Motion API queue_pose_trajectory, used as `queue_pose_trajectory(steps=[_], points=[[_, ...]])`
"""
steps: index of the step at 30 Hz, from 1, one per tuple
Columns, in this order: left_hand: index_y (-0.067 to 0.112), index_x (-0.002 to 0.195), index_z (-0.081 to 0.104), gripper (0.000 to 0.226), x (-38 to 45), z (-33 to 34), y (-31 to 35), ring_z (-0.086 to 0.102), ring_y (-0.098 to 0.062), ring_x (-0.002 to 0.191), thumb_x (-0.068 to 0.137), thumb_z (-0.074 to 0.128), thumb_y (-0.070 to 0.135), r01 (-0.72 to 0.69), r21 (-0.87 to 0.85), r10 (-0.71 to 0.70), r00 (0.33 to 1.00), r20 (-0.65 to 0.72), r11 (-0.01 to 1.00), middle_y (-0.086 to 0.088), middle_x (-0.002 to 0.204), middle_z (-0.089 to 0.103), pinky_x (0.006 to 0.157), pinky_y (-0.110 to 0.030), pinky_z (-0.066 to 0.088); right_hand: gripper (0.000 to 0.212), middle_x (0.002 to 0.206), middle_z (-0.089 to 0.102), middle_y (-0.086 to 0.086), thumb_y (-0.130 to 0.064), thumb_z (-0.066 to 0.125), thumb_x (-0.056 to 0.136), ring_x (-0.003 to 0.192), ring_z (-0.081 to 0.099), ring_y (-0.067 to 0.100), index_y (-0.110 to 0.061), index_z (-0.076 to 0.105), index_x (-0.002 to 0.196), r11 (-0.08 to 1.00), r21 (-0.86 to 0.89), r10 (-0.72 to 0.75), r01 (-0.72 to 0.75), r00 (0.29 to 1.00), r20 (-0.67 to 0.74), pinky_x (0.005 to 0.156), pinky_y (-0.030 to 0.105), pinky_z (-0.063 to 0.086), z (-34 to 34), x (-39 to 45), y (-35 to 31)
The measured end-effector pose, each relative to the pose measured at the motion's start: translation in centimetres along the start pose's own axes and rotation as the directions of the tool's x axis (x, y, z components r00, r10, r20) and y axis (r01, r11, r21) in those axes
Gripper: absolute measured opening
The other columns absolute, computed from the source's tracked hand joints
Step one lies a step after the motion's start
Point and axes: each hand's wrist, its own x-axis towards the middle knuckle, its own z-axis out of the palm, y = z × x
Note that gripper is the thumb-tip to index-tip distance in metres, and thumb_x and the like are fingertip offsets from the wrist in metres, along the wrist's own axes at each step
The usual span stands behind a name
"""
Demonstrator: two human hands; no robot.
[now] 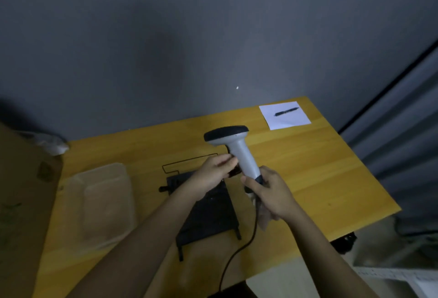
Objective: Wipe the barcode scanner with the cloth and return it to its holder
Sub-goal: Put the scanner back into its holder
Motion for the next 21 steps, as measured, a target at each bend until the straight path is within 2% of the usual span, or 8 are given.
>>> queue_pose_trajectory(steps=[2, 4, 7, 9, 11, 13, 17, 21], points=[[0.017, 0.116, 0.062, 0.028, 1.5, -0.2, -1.0, 0.055, -0.015, 0.113, 0.096, 0.044, 0.027, 0.025, 0.169, -0.009, 0.995, -0.096, 0.985, 0.001, 0.118, 0.062, 0.099, -0.034, 0.043, 0.051, 0.071, 0.057, 0.017, -0.051, 0.058, 0.081, 0.058, 0.061, 0.023, -0.001, 0.051, 0.076, 0.999, -0.03, 0.043, -0.044, 0.999, -0.026, 0.057, 0.046, 0.05, -0.4, 0.8, 1.9], [0.016, 0.122, 0.059, 0.031, 3.1, -0.7, -2.4, 0.053, -0.018, 0.116, 0.096, 0.043, 0.023, 0.096, 0.314, -0.035, 0.98, -0.196, 0.945, -0.001, 0.126, 0.059, 0.098, -0.034, 0.043, 0.047, 0.068, 0.057, 0.015, -0.05, 0.058, 0.083, 0.058, 0.058, 0.027, -0.005, 0.05, 0.071, 0.995, -0.053, 0.083, -0.085, 0.996, -0.045, 0.054, 0.042, 0.047, -0.3, 1.6, 3.7], [0.018, 0.127, 0.055, 0.042, 5.3, -1.1, -4.8, 0.053, -0.022, 0.117, 0.087, 0.043, 0.009, 0.153, 0.474, -0.08, 0.982, -0.171, 0.867, -0.004, 0.129, 0.058, 0.098, -0.036, 0.046, 0.042, 0.059, 0.051, 0.008, -0.045, 0.058, 0.086, 0.052, 0.052, 0.024, -0.011, 0.046, 0.065, 0.993, -0.053, 0.105, -0.109, 0.992, -0.068, 0.052, 0.042, 0.046, 0.4, 2.8, 5.8], [0.015, 0.119, 0.057, 0.041, 6.5, -0.8, -6.1, 0.055, -0.027, 0.113, 0.08, 0.046, 0.006, 0.14, 0.572, -0.076, 0.988, -0.135, 0.808, -0.008, 0.121, 0.062, 0.094, -0.041, 0.049, 0.041, 0.057, 0.049, 0.009, -0.043, 0.058, 0.087, 0.05, 0.05, 0.023, -0.014, 0.043, 0.062, 0.993, -0.01, 0.12, -0.121, 0.991, -0.052, 0.052, 0.042, 0.044, 0.9, 3.5, 6.5], [0.015, 0.111, 0.055, 0.034, 7.5, -0.2, -7.0, 0.053, -0.031, 0.11, 0.078, 0.052, 0.009, 0.139, 0.683, -0.06, 0.989, -0.138, 0.717, -0.011, 0.114, 0.06, 0.089, -0.044, 0.048, 0.042, 0.06, 0.052, 0.013, -0.042, 0.059, 0.087, 0.05, 0.051, 0.022, -0.009, 0.047, 0.064, 0.988, 0.047, 0.147, -0.145, 0.989, -0.029, 0.052, 0.041, 0.045, 1.4, 4.2, 7.0], [0.014, 0.119, 0.049, 0.041, 8.4, 0.2, -7.8, 0.046, -0.032, 0.115, 0.079, 0.058, 0.014, 0.16, 0.78, -0.047, 0.985, -0.165, 0.605, -0.011, 0.121, 0.055, 0.088, -0.04, 0.044, 0.045, 0.065, 0.057, 0.019, -0.042, 0.059, 0.087, 0.051, 0.052, 0.024, -0.001, 0.051, 0.069, 0.985, 0.082, 0.151, -0.15, 0.989, -0.006, 0.052, 0.043, 0.047, 1.9, 4.8, 7.4], [0.013, 0.112, 0.052, 0.032, 10.1, 0.5, -8.9, 0.054, -0.032, 0.104, 0.081, 0.06, 0.02, 0.183, 0.838, 0.019, 0.974, -0.224, 0.514, -0.013, 0.114, 0.061, 0.073, -0.038, 0.045, 0.048, 0.062, 0.05, 0.015, -0.041, 0.058, 0.088, 0.051, 0.048, 0.025, 0.003, 0.051, 0.069, 0.993, 0.053, 0.106, -0.106, 0.994, 0.006, 0.05, 0.039, 0.041, 2.4, 6.1, 8.1], [0.005, 0.092, 0.059, 0.012, 11.0, 1.2, -9.6, 0.061, -0.032, 0.082, 0.085, 0.051, 0.01, 0.181, 0.784, 0.006, 0.973, -0.23, 0.594, -0.018, 0.093, 0.066, 0.066, -0.04, 0.049, 0.061, 0.061, 0.051, 0.022, -0.058, 0.05, 0.08, 0.049, 0.053, 0.034, 0.002, 0.052, 0.068, 0.995, 0.062, 0.073, -0.074, 0.997, 0.006, 0.047, 0.045, 0.047, 3.0, 7.0, 8.8]])
